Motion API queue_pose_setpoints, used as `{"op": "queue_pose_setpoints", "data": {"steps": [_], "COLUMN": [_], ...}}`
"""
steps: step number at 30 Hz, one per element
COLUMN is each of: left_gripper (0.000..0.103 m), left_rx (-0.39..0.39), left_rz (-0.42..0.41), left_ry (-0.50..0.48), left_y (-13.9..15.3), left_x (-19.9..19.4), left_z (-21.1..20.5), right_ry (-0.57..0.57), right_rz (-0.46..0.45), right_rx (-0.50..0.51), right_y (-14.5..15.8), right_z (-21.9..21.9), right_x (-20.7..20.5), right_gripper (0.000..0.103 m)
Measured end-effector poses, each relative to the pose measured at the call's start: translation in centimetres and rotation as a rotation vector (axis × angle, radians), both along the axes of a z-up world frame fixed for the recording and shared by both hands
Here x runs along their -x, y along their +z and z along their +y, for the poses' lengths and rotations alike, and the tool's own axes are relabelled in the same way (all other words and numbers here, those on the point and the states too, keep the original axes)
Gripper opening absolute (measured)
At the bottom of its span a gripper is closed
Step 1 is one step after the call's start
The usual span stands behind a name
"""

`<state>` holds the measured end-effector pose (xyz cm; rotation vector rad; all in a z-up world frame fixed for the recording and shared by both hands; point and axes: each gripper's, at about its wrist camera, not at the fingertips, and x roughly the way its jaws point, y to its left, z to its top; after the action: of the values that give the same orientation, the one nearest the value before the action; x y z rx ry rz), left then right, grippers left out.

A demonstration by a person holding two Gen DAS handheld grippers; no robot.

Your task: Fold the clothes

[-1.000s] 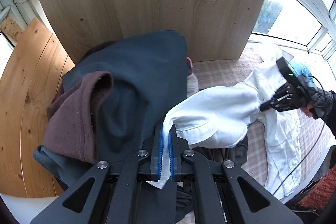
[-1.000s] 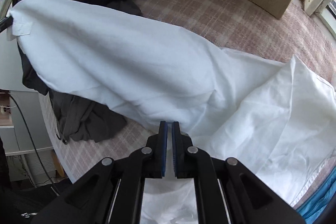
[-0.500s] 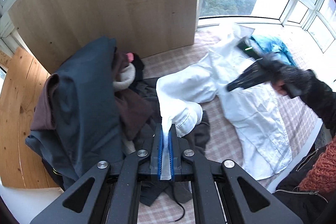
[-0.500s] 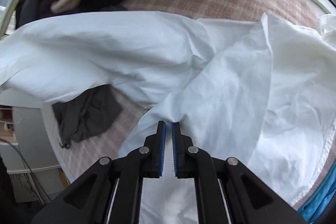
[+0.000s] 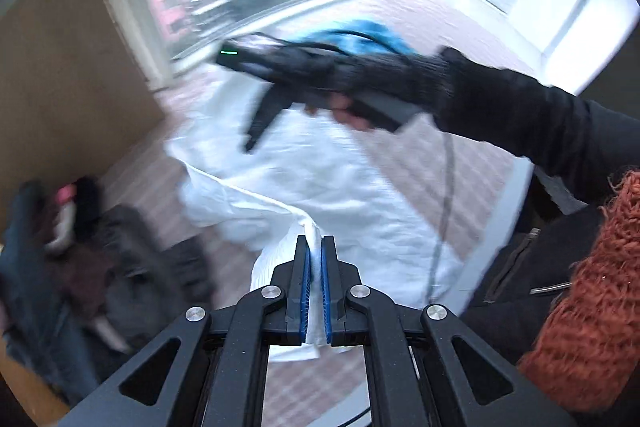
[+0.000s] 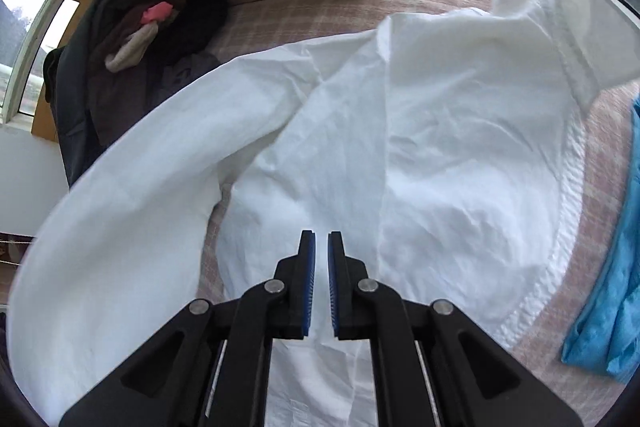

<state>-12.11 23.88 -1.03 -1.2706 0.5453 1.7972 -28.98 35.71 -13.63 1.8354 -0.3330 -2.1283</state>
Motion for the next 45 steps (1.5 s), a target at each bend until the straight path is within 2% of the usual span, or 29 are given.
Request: {"op": "queue_pose_setpoints", "data": {"steps": [4,6,7,10,12,15,17,21,23,26,29,34,36,38,40,45], "left_gripper": [0.005,0.006,0.010,0.013,0.011,0.016,0.028,0.027,0.026,0.026,0.026,0.027,0.030,0.026,0.024,0.029], "left_rx": [-0.032,-0.019,-0.006,0.059,0.087,0.054,0.034,0.006,-0.012,-0.006,0.038,0.135,0.173,0.170,0.143,0.066], "left_rz": [-0.114,-0.177,-0.201,-0.237,-0.230,-0.223,-0.181,-0.156,-0.144,-0.102,-0.093,-0.098,-0.095,-0.141,-0.173,-0.154], "left_ry": [-0.165,-0.223,-0.234,-0.192,-0.115,-0.021,0.040,0.252,0.322,0.298,0.260,0.180,0.188,0.241,0.277,0.220], "left_y": [-4.0,-7.4,-8.9,-12.9,-14.2,-13.3,-12.2,-12.4,-12.6,-13.0,-15.0,-18.9,-20.2,-21.2,-20.8,-18.0], "left_x": [-4.2,-5.6,-6.0,-5.9,-5.1,-3.9,-3.0,2.0,4.7,7.4,9.7,12.0,12.9,14.3,14.6,12.3], "left_z": [6.3,8.7,9.6,10.6,9.6,5.8,2.5,-3.8,-5.4,-4.9,-3.1,-0.4,-0.8,-2.1,-3.0,-1.7], "right_ry": [-0.063,-0.075,-0.078,-0.083,-0.067,-0.040,-0.047,-0.063,-0.077,-0.073,-0.089,-0.148,-0.176,-0.196,-0.208,-0.238], "right_rz": [-0.005,-0.009,-0.011,-0.009,-0.001,-0.005,-0.004,-0.003,-0.015,-0.023,-0.029,-0.023,-0.031,-0.038,-0.036,-0.031], "right_rx": [-0.005,-0.004,-0.008,-0.018,-0.015,-0.039,-0.027,0.002,0.045,0.072,0.068,-0.019,-0.021,-0.020,-0.019,-0.017], "right_y": [-0.5,-1.2,-1.4,-2.1,-1.9,-2.3,-2.3,-2.3,-2.5,-2.6,-2.9,-2.8,-2.8,-2.8,-2.8,-2.7], "right_z": [3.1,4.2,4.5,5.0,4.9,4.5,4.8,5.3,5.2,4.0,2.7,3.3,4.1,4.6,4.6,4.5], "right_x": [-2.8,-3.8,-4.3,-5.9,-7.0,-8.6,-10.3,-13.6,-16.1,-19.6,-22.0,-25.1,-26.2,-27.3,-28.0,-29.9], "right_gripper": [0.007,0.007,0.007,0.007,0.007,0.007,0.008,0.018,0.018,0.018,0.019,0.020,0.023,0.026,0.027,0.027]}}
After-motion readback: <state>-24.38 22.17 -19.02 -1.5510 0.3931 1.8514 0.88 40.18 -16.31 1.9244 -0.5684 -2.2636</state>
